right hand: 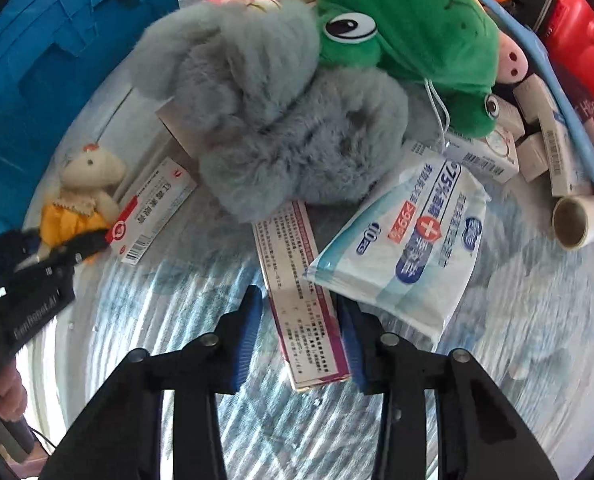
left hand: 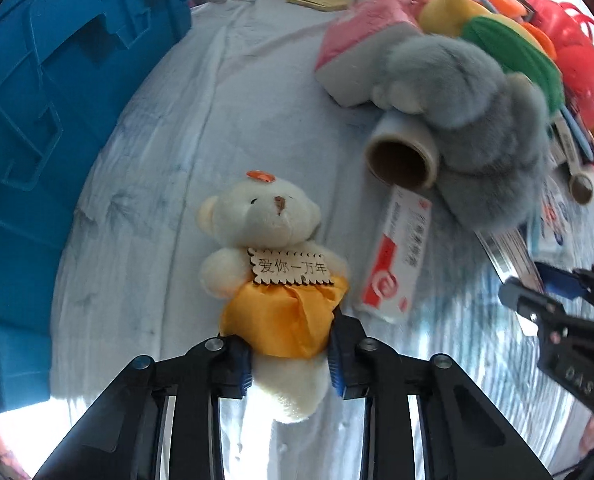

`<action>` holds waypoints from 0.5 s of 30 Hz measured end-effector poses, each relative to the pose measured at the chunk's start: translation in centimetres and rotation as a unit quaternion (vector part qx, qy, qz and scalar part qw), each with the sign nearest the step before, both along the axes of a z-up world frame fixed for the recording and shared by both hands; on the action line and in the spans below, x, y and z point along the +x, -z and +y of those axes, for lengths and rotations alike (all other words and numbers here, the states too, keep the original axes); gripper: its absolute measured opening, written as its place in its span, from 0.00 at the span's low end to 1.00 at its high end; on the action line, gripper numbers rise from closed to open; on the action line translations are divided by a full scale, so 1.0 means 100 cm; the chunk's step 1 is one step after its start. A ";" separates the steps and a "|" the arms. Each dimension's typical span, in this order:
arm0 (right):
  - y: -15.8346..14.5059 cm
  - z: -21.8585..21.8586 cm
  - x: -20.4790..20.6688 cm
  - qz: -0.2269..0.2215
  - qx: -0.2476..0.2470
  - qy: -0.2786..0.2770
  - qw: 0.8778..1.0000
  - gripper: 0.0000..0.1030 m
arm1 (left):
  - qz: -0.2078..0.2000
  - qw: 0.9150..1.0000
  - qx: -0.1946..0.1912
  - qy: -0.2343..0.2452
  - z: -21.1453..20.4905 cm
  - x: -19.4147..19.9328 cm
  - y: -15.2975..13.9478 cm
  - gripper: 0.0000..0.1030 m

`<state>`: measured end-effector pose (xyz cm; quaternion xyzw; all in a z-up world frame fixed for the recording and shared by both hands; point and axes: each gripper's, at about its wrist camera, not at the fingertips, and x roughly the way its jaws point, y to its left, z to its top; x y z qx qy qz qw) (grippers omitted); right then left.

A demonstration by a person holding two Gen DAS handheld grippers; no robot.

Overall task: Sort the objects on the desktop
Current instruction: 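Lift the teddy bear and medicine box and carry them toward the blue crate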

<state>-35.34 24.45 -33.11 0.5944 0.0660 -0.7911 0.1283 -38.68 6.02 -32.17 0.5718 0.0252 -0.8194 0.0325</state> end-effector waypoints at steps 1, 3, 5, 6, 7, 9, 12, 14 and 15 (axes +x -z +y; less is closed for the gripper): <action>-0.001 -0.001 0.003 -0.001 -0.002 0.000 1.000 0.37 | -0.001 1.000 -0.003 0.004 0.002 0.003 -0.001 0.27; -0.003 -0.003 0.009 -0.004 -0.006 0.000 1.000 0.36 | 0.000 1.000 -0.007 0.014 0.007 0.009 -0.004 0.26; -0.006 -0.005 0.018 -0.007 -0.011 -0.002 1.000 0.35 | 0.003 1.000 -0.007 0.022 0.011 0.016 -0.010 0.26; -0.008 -0.006 0.022 -0.007 -0.013 -0.003 1.000 0.35 | 0.005 1.000 -0.006 0.025 0.012 0.020 -0.012 0.26; -0.012 -0.006 0.027 -0.006 -0.015 -0.003 1.000 0.34 | 0.007 1.000 -0.005 0.028 0.013 0.023 -0.015 0.26; -0.019 -0.006 0.037 -0.001 -0.020 -0.001 1.000 0.30 | 0.012 0.999 -0.003 0.032 0.015 0.030 -0.022 0.26; -0.023 0.004 0.045 0.003 -0.033 0.004 0.999 0.30 | 0.020 0.999 -0.006 0.034 0.014 0.039 -0.024 0.26; -0.027 0.011 0.047 0.007 -0.047 0.017 0.999 0.30 | 0.021 0.999 0.001 0.028 0.006 0.053 -0.020 0.29; -0.029 0.013 0.047 0.010 -0.052 0.025 0.998 0.30 | 0.020 1.000 0.004 0.023 0.001 0.056 -0.019 0.31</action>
